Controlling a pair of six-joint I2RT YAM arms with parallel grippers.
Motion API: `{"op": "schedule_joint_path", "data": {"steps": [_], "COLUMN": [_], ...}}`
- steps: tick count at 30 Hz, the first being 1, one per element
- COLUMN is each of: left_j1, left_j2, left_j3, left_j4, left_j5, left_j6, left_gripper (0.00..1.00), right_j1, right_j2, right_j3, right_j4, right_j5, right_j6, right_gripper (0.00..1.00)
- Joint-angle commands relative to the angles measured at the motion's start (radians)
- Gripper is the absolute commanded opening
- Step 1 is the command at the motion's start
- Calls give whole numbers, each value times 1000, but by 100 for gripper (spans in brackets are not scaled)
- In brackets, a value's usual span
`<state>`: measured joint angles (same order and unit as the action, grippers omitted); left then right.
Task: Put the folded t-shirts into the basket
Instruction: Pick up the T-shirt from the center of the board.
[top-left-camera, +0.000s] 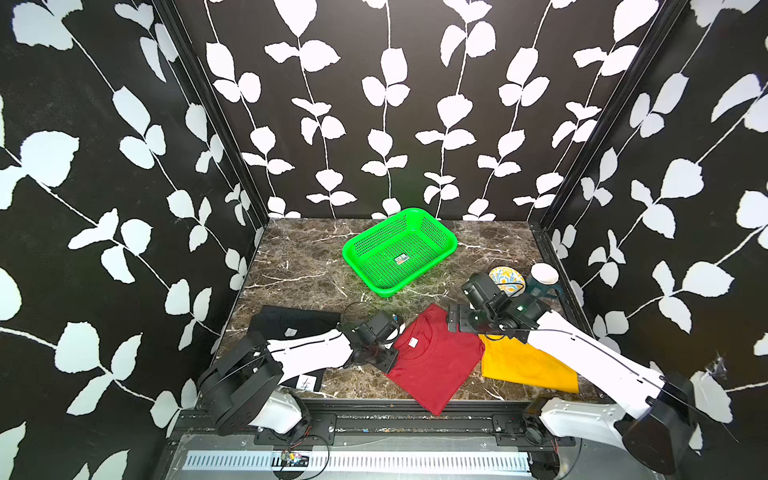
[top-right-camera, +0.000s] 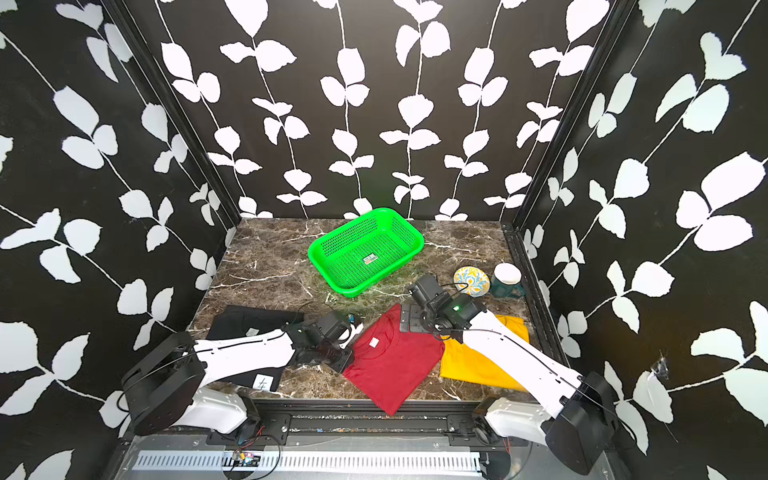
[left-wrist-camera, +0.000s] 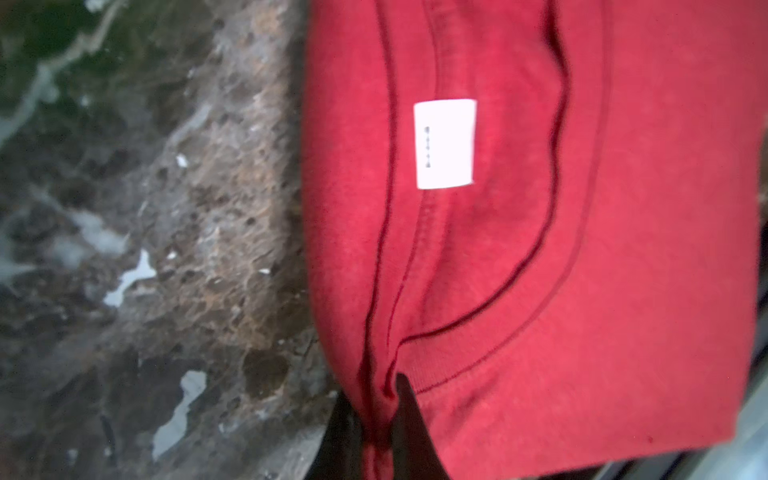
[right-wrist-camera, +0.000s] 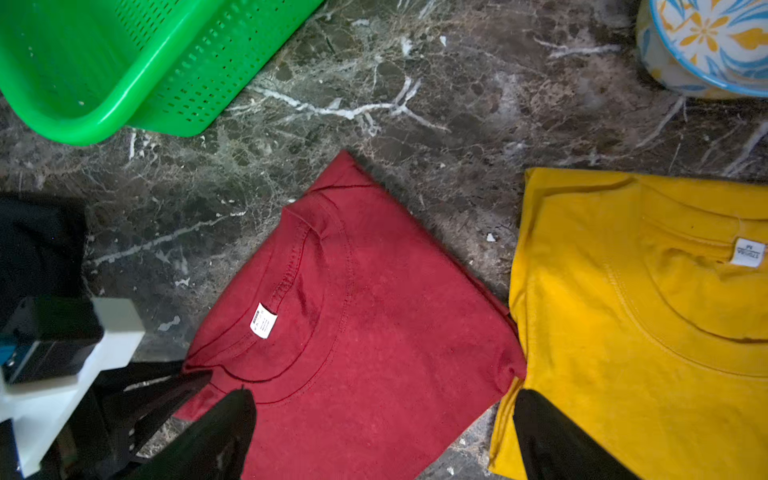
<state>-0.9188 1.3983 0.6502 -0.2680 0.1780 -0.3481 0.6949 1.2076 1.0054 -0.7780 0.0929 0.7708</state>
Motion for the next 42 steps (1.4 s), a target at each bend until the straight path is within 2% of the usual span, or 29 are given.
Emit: {"op": "schedule_joint_path", "data": {"steps": [1, 5, 9, 12, 16, 22, 26, 30, 37, 42], "left_j1": [-7, -24, -107, -168, -229, -344, -376, -397, -412, -413], "left_j2": [-80, -100, -150, -163, -146, -153, -137, -125, -191, -225], "left_j3": [-30, -27, 10, 57, 125, 148, 149, 162, 125, 98], "left_j4": [54, 63, 37, -24, -124, -124, -125, -135, -111, -105], "left_j5": [68, 40, -50, -123, -248, -370, -412, -431, -437, -439], "left_j6": [10, 52, 116, 170, 212, 290, 325, 342, 338, 328], "left_gripper": [0, 0, 0, 0, 0, 0, 0, 0, 0, 0], "right_j1": [-9, -9, -9, -11, -12, -11, 2, 32, 60, 56], "right_j2": [35, 167, 316, 405, 546, 607, 643, 710, 784, 843], "right_j3": [16, 80, 174, 252, 430, 456, 464, 511, 541, 569], "right_j4": [34, 11, -24, -53, -195, -173, -138, -154, -146, -172], "right_j5": [3, -52, -115, -124, -105, -128, -199, -225, -240, -207], "right_j6": [81, 112, 117, 77, 6, 1, 3, 4, 11, -11], "right_gripper": [99, 99, 99, 99, 99, 97, 94, 95, 92, 82]}}
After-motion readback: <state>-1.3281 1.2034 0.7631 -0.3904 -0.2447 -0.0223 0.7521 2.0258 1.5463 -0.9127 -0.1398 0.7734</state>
